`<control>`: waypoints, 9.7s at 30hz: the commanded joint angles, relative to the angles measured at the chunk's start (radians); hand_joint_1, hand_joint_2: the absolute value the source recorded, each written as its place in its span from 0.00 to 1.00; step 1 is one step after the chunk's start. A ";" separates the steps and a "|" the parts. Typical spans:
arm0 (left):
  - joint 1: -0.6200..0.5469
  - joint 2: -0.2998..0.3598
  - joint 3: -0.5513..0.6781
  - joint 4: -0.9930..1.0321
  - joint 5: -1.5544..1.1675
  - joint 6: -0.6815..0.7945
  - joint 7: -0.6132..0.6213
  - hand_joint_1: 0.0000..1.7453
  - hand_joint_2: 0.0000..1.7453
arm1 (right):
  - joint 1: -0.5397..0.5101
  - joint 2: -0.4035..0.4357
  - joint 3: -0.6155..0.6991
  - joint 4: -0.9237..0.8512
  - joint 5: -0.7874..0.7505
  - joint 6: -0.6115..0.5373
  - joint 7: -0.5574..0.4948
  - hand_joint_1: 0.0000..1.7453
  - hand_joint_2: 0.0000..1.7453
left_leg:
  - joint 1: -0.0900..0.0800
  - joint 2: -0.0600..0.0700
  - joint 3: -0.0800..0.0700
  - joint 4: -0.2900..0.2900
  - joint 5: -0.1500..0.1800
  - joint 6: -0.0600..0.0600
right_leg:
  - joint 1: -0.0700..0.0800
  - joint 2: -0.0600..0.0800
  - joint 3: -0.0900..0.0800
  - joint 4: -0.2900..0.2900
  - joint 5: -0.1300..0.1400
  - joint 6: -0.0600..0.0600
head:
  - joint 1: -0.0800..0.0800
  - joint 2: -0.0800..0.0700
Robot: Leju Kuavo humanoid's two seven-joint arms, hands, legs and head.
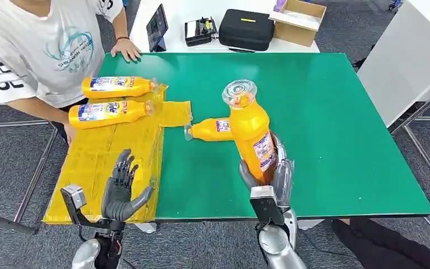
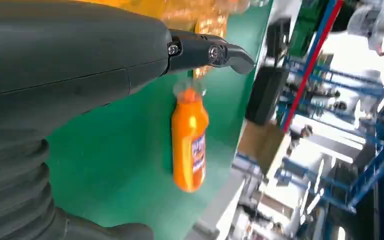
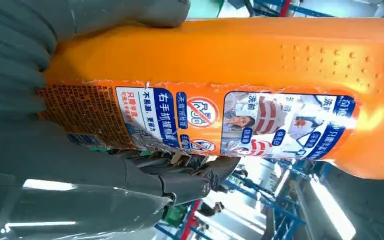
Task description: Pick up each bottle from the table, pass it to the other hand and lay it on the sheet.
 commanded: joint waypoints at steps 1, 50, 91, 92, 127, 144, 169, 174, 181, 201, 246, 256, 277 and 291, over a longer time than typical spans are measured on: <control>0.002 0.083 -0.147 0.033 0.044 -0.059 0.005 0.00 1.00 | -0.027 0.042 0.054 0.237 0.014 0.057 -0.057 1.00 1.00 | 0.001 0.003 0.006 -0.002 -0.002 0.000 | 0.001 0.002 0.006 -0.002 -0.001 -0.003 | 0.000 0.000; -0.070 0.091 -0.197 0.139 0.120 -0.117 0.039 0.00 1.00 | -0.227 0.128 0.440 0.750 0.205 0.133 0.021 1.00 1.00 | 0.002 0.004 0.010 -0.001 -0.005 0.000 | 0.002 0.002 0.010 -0.002 -0.004 -0.005 | 0.000 0.000; -0.046 0.093 -0.189 0.037 0.101 -0.152 -0.025 1.00 1.00 | -0.259 0.134 0.458 0.771 0.193 0.122 0.052 0.88 1.00 | 0.002 0.004 0.008 0.001 -0.003 0.000 | 0.002 -0.001 0.006 0.000 -0.003 -0.005 | 0.000 0.000; -0.047 0.092 -0.185 0.035 0.097 -0.145 -0.024 1.00 1.00 | -0.260 0.136 0.457 0.771 0.193 0.122 0.051 0.85 1.00 | 0.002 0.004 0.007 0.000 -0.002 0.000 | 0.002 -0.001 0.006 -0.001 -0.002 -0.005 | 0.000 0.000; -0.388 0.065 0.206 0.106 -0.186 0.546 -0.160 1.00 1.00 | -0.184 0.115 0.324 0.282 -0.083 0.042 -0.012 0.00 0.00 | 0.002 0.004 0.004 0.000 0.001 -0.002 | 0.002 0.000 0.002 0.000 0.000 -0.003 | 0.000 0.000; -0.663 0.300 -0.249 0.796 -1.380 0.549 -0.050 1.00 1.00 | -0.159 0.083 0.326 0.095 -0.184 0.129 -0.039 0.00 0.00 | 0.003 0.009 0.012 0.000 -0.002 -0.001 | 0.003 0.004 0.009 -0.001 0.000 -0.009 | 0.000 0.000; -0.621 0.323 -0.222 0.798 -1.289 0.391 -0.094 1.00 1.00 | -0.165 0.098 0.329 0.163 -0.194 0.197 -0.045 0.00 0.00 | 0.002 0.012 0.007 -0.001 0.000 -0.001 | 0.003 0.007 0.004 0.000 0.002 -0.007 | 0.000 0.000; -0.580 0.327 -0.189 0.778 -1.183 0.281 -0.169 0.00 0.00 | -0.180 0.104 0.351 0.216 -0.193 0.218 -0.044 0.00 0.00 | 0.002 0.013 0.008 -0.002 0.000 -0.001 | 0.002 0.009 0.004 0.000 0.002 -0.007 | 0.000 0.000; -0.532 0.371 -0.226 0.755 -1.036 0.106 -0.243 0.00 0.00 | -0.203 0.111 0.362 0.282 -0.195 0.249 -0.046 0.00 0.00 | 0.001 0.014 0.008 -0.002 0.001 -0.001 | 0.002 0.010 0.004 0.000 0.003 -0.006 | 0.000 0.000; -0.450 0.268 -0.051 0.646 -0.754 0.199 -0.269 0.00 0.00 | -0.202 0.116 0.369 0.316 -0.184 0.266 -0.041 0.00 0.00 | 0.001 0.006 0.017 -0.002 0.001 -0.002 | 0.002 0.005 0.014 -0.001 0.002 -0.007 | 0.000 0.000; -0.062 -0.034 0.311 0.069 -0.492 0.549 -0.288 0.00 1.00 | -0.298 -0.279 0.321 0.298 0.213 0.482 0.435 0.00 1.00 | 0.000 0.005 0.008 -0.001 0.000 -0.001 | 0.001 0.004 0.006 -0.001 0.001 -0.006 | 0.000 0.000; -0.104 -0.032 0.292 0.130 -0.495 0.535 -0.282 0.00 1.00 | -0.394 -0.316 0.441 0.419 0.169 0.563 0.426 0.00 1.00 | 0.000 0.006 0.007 -0.001 0.001 -0.001 | 0.001 0.004 0.005 -0.001 0.002 -0.007 | 0.000 0.000; -0.112 -0.029 0.307 0.153 -0.456 0.519 -0.258 0.00 1.00 | -0.465 -0.330 0.497 0.484 0.162 0.568 0.471 0.00 1.00 | 0.000 0.006 0.007 0.000 0.000 -0.001 | 0.001 0.005 0.005 0.000 0.002 -0.006 | 0.000 0.000; -0.120 -0.030 0.300 0.187 -0.449 0.506 -0.253 0.00 1.00 | -0.509 -0.391 0.580 0.502 0.149 0.635 0.499 0.00 1.00 | 0.000 0.005 0.006 0.000 0.001 -0.001 | 0.001 0.004 0.005 -0.001 0.002 -0.006 | 0.000 0.000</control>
